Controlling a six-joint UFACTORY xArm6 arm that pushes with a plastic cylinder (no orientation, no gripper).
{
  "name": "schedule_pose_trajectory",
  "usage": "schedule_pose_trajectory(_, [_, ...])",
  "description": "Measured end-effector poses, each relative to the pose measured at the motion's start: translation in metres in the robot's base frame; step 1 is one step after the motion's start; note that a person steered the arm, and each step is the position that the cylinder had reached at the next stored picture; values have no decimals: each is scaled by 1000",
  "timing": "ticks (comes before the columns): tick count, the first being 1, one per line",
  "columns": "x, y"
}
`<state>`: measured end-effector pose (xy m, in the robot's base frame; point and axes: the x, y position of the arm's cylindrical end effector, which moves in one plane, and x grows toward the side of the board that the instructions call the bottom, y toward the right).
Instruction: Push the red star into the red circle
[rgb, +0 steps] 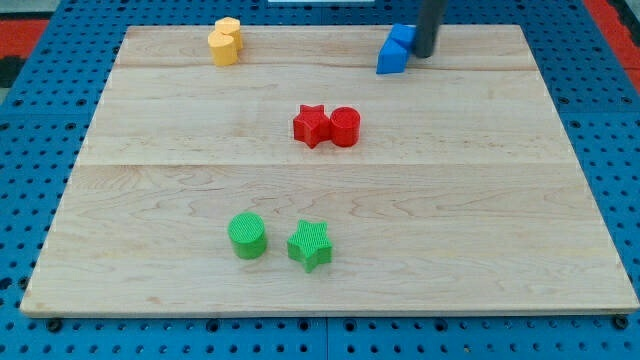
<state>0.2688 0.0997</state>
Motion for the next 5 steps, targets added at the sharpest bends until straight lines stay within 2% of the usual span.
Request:
schedule_pose_trajectory(1, [54,-46])
schedule_pose_trajectory(2, [115,-39])
schedule_pose_trajectory(3, [147,-82])
schedule_pose_trajectory(4, [131,-69])
schedule_pose_trajectory(5, [115,-123])
